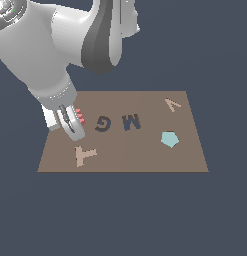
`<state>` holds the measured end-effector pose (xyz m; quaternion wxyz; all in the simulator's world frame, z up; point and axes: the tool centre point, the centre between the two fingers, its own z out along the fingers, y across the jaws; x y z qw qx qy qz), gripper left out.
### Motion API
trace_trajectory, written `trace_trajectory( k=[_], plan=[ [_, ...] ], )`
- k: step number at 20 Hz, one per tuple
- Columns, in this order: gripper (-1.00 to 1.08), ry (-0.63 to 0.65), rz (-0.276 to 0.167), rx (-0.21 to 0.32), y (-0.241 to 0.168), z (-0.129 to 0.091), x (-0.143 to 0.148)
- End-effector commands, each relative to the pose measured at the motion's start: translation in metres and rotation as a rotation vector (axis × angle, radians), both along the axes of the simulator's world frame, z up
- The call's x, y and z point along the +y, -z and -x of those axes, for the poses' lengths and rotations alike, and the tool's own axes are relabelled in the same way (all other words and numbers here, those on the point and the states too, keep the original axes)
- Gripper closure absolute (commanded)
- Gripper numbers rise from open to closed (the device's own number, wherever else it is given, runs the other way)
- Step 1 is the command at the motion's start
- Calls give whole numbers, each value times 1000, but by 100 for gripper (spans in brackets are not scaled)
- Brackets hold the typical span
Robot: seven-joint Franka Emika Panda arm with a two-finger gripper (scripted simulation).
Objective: Insert a designated object into the corresponding slot on a board.
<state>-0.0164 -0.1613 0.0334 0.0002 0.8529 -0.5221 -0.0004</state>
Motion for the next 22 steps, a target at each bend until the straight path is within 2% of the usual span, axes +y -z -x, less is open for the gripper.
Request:
trace_trajectory(
  k=[1, 10, 16, 22],
  plan=[
    [108, -42, 0, -1, -1, -4, 6],
    [108, -319, 0, -1, -2, -26, 44],
    [108, -601, 0, -1, -4, -35, 89],
    [108, -884, 0, -1, -6, -31, 134]
  ],
)
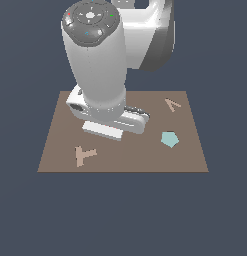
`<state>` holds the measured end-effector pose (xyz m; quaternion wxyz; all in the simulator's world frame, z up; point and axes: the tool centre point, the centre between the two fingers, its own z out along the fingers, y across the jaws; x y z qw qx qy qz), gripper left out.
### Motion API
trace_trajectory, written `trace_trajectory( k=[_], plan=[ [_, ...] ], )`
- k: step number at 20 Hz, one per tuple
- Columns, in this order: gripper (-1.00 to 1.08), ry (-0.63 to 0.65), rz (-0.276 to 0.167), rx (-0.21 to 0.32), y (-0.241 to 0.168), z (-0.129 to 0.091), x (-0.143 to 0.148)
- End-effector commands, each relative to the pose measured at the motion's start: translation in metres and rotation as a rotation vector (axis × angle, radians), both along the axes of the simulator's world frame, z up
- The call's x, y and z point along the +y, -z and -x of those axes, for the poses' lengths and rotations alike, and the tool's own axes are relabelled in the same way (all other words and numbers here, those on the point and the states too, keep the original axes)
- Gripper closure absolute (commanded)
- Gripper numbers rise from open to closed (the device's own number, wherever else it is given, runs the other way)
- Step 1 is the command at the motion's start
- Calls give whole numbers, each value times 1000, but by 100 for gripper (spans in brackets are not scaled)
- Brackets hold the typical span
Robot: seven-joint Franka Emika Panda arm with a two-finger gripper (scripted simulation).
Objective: Insert a designated object into the corresponding slot on a board.
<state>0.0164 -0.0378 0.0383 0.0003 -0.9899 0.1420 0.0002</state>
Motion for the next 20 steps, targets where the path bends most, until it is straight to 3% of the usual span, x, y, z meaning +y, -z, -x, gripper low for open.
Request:
trace_trajectory(
  k=[1, 11, 20],
  plan=[
    [108, -110, 0, 0, -1, 3, 17],
    [108, -391, 0, 0, -2, 23, 58],
    [108, -451, 0, 1, -2, 29, 66]
  ],
)
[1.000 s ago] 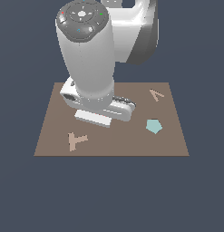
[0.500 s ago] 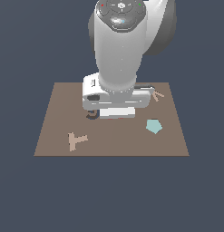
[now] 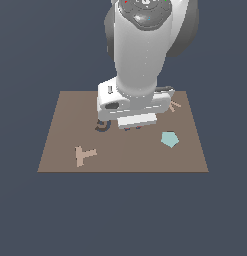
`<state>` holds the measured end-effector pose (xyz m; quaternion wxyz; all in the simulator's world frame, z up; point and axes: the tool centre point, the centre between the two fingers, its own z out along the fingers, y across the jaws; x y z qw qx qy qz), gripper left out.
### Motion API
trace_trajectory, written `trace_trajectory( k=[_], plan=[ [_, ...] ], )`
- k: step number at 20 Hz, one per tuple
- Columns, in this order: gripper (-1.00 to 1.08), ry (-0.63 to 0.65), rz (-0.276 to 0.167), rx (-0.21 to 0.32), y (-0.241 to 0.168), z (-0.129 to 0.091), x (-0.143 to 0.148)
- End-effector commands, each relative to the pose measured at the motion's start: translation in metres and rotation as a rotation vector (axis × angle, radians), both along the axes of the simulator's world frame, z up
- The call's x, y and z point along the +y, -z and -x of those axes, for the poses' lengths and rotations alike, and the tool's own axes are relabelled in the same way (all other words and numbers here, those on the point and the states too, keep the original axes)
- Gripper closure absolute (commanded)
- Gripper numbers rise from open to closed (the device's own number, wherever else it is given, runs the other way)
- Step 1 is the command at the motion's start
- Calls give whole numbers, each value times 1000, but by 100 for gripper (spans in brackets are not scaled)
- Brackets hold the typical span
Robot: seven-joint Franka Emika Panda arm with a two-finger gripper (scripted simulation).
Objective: Insert a designated object into the corresponding slot on a board.
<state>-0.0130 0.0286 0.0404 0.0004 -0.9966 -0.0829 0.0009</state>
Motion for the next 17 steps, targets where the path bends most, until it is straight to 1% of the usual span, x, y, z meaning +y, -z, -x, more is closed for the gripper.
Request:
trace_trajectory(
  k=[1, 7, 8, 17],
  plan=[
    [108, 0, 0, 0, 0, 0, 0],
    [108, -5, 1, -1, 10, 1, 0],
    [-92, -5, 1, -1, 10, 1, 0],
    [-92, -5, 1, -1, 10, 1, 0]
  ],
)
